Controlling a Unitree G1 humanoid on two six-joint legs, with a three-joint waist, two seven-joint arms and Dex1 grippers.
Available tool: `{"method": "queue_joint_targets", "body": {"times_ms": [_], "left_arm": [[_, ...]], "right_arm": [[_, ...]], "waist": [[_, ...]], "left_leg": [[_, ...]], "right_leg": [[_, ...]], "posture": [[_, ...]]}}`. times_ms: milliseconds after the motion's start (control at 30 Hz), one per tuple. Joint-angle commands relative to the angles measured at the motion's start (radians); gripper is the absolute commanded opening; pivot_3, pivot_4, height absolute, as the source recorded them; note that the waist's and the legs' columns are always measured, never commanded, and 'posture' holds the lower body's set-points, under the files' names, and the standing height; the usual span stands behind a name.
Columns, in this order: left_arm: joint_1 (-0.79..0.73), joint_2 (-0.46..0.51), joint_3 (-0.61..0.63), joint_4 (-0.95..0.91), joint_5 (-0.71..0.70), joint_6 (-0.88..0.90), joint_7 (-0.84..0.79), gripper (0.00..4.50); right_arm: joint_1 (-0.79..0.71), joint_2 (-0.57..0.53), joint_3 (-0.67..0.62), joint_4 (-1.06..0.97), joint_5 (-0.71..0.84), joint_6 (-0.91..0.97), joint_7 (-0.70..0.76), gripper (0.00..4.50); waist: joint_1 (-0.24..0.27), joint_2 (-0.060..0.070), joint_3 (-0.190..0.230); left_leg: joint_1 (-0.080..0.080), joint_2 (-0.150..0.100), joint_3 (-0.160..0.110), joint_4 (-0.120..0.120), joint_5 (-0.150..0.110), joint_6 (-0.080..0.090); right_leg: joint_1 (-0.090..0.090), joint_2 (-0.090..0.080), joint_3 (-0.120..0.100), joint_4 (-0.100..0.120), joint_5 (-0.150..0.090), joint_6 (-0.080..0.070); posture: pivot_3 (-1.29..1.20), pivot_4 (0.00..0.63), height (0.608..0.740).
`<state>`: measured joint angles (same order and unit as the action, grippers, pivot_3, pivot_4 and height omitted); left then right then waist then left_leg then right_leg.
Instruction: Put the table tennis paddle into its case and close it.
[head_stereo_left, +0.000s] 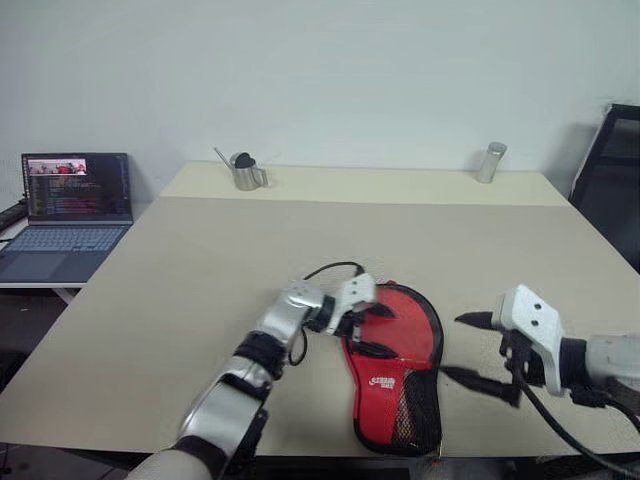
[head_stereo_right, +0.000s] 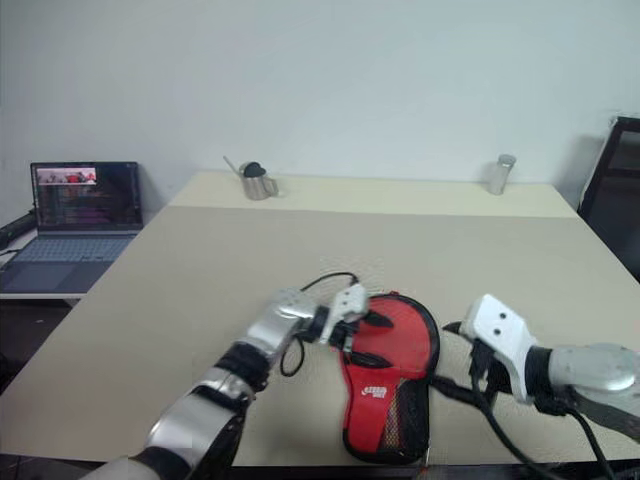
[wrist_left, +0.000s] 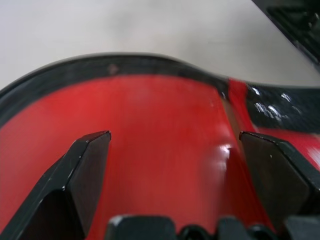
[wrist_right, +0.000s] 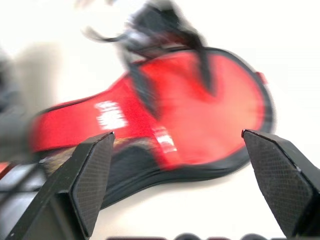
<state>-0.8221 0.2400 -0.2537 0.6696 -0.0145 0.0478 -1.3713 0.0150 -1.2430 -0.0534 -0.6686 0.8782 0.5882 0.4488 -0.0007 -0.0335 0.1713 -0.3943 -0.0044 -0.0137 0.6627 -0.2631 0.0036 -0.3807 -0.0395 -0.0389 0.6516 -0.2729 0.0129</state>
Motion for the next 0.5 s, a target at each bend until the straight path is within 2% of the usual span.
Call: {"method": "queue_joint_targets", "body": {"times_ms": [33, 100, 233, 500], "left_arm": [[0.064, 0.087, 0.061, -0.272, -0.096, 0.152, -0.019, 4.50], [0.124, 0.156, 0.095, -0.402, -0.132, 0.235, 0.001, 4.50], [0.238, 0.242, 0.162, -0.605, -0.188, 0.364, 0.078, 4.50], [0.437, 0.276, 0.252, -0.900, -0.251, 0.515, 0.312, 4.50]], "right_arm": [[-0.068, 0.109, 0.058, 0.112, -0.154, -0.081, 0.050, 4.45], [-0.100, 0.198, 0.066, 0.194, -0.209, -0.141, 0.088, 4.45], [-0.173, 0.305, 0.066, 0.348, -0.258, -0.194, 0.201, 4.45], [-0.397, 0.383, 0.056, 0.780, -0.373, -0.324, 0.469, 4.45]], "waist": [[0.000, 0.000, 0.000], [0.001, 0.001, 0.001], [0.003, 0.003, 0.002], [0.002, 0.005, 0.003]], "left_leg": [[-0.002, -0.001, 0.000, 0.001, 0.000, 0.000], [-0.005, -0.002, 0.001, 0.001, 0.000, -0.001], [-0.005, -0.002, 0.000, 0.002, 0.000, 0.000], [-0.002, -0.002, 0.001, 0.003, 0.000, 0.000]], "right_leg": [[-0.002, 0.000, 0.000, 0.001, 0.000, 0.000], [-0.008, -0.002, 0.001, 0.007, 0.000, 0.000], [-0.008, -0.003, 0.001, 0.009, 0.000, -0.001], [-0.007, -0.003, 0.002, 0.012, 0.000, -0.001]], "posture": [[0.00, 0.150, 0.740], [0.00, 0.150, 0.740], [0.00, 0.150, 0.740], [0.00, 0.150, 0.740]]}}
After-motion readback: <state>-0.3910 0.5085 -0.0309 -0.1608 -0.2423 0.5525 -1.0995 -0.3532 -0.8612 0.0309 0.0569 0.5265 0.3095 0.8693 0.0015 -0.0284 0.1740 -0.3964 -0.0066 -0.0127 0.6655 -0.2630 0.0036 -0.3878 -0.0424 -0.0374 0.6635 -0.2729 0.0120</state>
